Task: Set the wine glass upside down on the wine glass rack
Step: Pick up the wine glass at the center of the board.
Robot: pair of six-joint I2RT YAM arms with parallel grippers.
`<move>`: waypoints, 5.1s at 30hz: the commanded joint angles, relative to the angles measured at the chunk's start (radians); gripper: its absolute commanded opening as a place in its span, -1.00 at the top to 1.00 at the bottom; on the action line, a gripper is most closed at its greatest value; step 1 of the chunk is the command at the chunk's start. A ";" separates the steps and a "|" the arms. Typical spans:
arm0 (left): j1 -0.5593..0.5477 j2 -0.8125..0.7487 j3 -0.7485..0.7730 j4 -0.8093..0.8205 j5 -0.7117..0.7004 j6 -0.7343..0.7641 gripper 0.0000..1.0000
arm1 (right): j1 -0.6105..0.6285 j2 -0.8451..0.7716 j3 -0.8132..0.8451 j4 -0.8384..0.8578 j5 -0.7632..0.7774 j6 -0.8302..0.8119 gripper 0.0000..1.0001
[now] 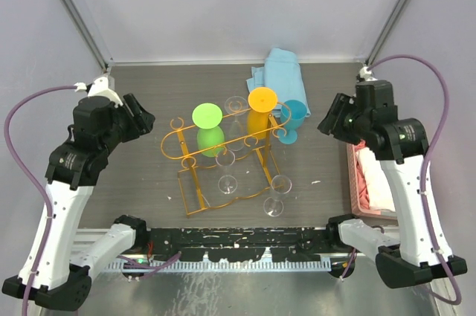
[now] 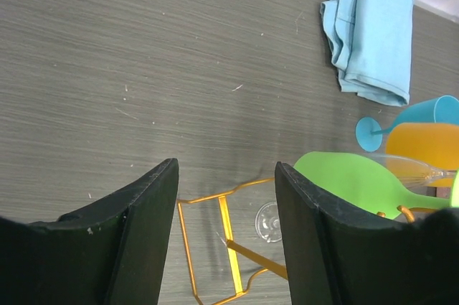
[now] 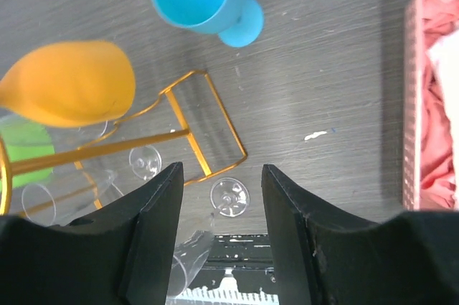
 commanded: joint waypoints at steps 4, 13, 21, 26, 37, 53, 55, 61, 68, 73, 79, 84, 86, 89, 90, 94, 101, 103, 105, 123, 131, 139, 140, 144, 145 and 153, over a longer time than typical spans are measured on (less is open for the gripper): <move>-0.001 0.008 0.026 0.044 0.008 0.047 -0.16 | 0.304 -0.017 -0.067 0.073 0.296 0.195 -0.07; 0.000 0.017 0.019 0.051 0.016 0.046 -0.18 | 0.336 -0.108 -0.155 0.032 0.199 0.252 -0.04; -0.001 0.030 0.024 0.052 0.043 0.032 -0.19 | 0.355 -0.161 -0.211 0.026 0.160 0.281 -0.05; -0.001 0.035 0.027 0.052 0.052 0.023 -0.19 | 0.370 -0.106 -0.205 0.059 0.124 0.244 -0.05; 0.000 0.030 0.022 0.050 0.051 0.024 -0.19 | 0.467 -0.028 -0.179 0.064 0.048 0.202 -0.05; -0.001 0.037 0.015 0.051 0.055 0.027 -0.20 | 0.599 -0.012 -0.168 -0.036 -0.012 0.174 -0.01; -0.001 0.035 0.014 0.052 0.054 0.027 -0.20 | 0.617 -0.012 -0.166 -0.042 -0.006 0.185 -0.01; -0.001 0.035 0.015 0.050 0.055 0.027 -0.20 | 0.657 -0.034 -0.182 -0.065 0.018 0.211 -0.02; -0.002 0.035 0.011 0.051 0.057 0.023 -0.20 | 0.659 -0.074 -0.239 -0.047 0.054 0.226 -0.01; -0.002 0.033 0.012 0.046 0.059 0.022 -0.20 | 0.659 -0.115 -0.296 -0.013 0.110 0.252 0.03; -0.001 0.030 0.017 0.034 0.059 0.024 -0.20 | 0.660 -0.145 -0.350 0.049 0.116 0.278 0.05; 0.000 0.024 0.017 0.025 0.058 0.024 -0.20 | 0.660 -0.147 -0.360 0.075 0.116 0.285 0.05; -0.001 0.021 0.017 0.024 0.057 0.024 -0.20 | 0.661 -0.143 -0.360 0.079 0.116 0.286 0.04; 0.000 0.021 0.015 0.023 0.058 0.022 -0.20 | 0.660 -0.141 -0.364 0.089 0.117 0.286 0.08; -0.001 0.021 0.015 0.024 0.059 0.021 -0.20 | 0.660 -0.140 -0.369 0.094 0.117 0.288 0.09; -0.002 0.020 0.015 0.022 0.060 0.022 -0.20 | 0.662 -0.138 -0.386 0.108 0.116 0.290 0.19; 0.000 0.018 0.016 0.019 0.060 0.024 -0.20 | 0.665 -0.145 -0.415 0.118 0.117 0.294 0.24; -0.001 0.019 0.014 0.021 0.060 0.023 -0.20 | 0.664 -0.149 -0.424 0.117 0.117 0.295 0.26; -0.001 0.019 0.014 0.022 0.064 0.022 -0.20 | 0.664 -0.154 -0.428 0.114 0.118 0.297 0.28; 0.000 0.021 0.012 0.025 0.074 0.009 -0.20 | 0.663 -0.199 -0.429 0.054 0.140 0.312 0.59; -0.001 0.013 0.015 0.020 0.071 0.009 -0.21 | 0.663 -0.201 -0.425 0.040 0.143 0.314 0.79; -0.001 0.015 0.012 0.024 0.077 0.004 -0.21 | 0.664 -0.210 -0.403 0.014 0.142 0.315 0.99; 0.000 0.014 0.011 0.023 0.076 0.004 -0.21 | 0.663 -0.211 -0.398 0.011 0.142 0.314 0.99; -0.001 0.010 0.009 0.019 0.074 0.004 -0.21 | 0.663 -0.216 -0.381 0.006 0.122 0.311 0.99; -0.001 0.009 0.010 0.019 0.072 0.004 -0.21 | 0.664 -0.218 -0.375 0.005 0.115 0.309 0.99; -0.001 0.013 0.025 0.017 0.072 -0.004 -0.21 | 0.664 -0.240 -0.274 0.021 0.043 0.298 0.99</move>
